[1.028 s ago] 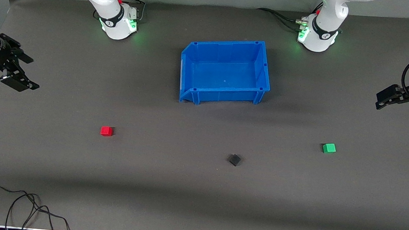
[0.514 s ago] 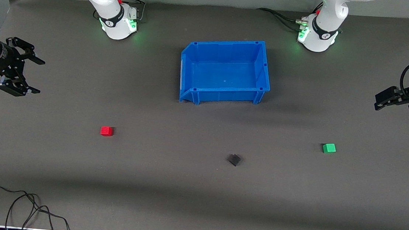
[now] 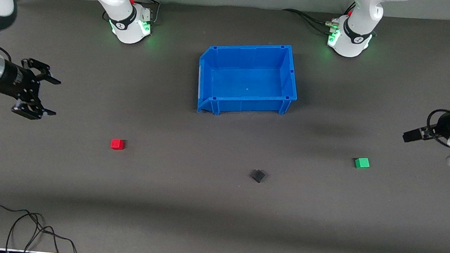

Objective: Attach green and red cubes to black cube
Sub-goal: 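Reach the right gripper to the red cube while the left gripper reaches the green cube, then close the right gripper on the red cube while the left gripper grasps green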

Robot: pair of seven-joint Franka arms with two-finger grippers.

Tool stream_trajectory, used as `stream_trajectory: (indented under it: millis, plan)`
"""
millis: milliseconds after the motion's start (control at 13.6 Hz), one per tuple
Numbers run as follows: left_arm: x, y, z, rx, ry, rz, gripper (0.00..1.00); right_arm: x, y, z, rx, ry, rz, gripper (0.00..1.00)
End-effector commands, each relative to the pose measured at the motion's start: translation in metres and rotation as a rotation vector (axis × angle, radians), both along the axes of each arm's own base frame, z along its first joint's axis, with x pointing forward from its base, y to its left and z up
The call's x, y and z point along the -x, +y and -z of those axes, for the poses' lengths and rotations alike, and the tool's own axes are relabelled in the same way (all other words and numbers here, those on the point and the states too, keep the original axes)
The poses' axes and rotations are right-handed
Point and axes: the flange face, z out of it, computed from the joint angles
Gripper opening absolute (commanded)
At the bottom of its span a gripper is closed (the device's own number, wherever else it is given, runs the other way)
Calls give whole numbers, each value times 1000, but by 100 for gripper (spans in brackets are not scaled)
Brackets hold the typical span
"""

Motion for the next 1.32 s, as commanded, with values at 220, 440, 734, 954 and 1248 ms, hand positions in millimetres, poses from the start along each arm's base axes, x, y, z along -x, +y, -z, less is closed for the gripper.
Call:
stream_trajectory:
  millis: [220, 440, 734, 954, 1248]
  plan:
    - [-17, 1, 90, 6, -46, 8, 100, 19, -29, 118, -119, -104, 17, 100]
    - [-22, -9, 146, -4, -84, 41, 100, 17, -31, 183, -151, -174, 24, 100]
    - [-24, -18, 195, -15, -31, 71, 99, 6, -24, 272, -229, -228, 20, 100]
    - [-21, -21, 231, -10, 20, 77, 95, -5, -19, 300, -223, -223, 32, 100]
    - [-22, -22, 261, -5, 24, 79, 96, -14, -16, 338, -212, -178, 27, 100]
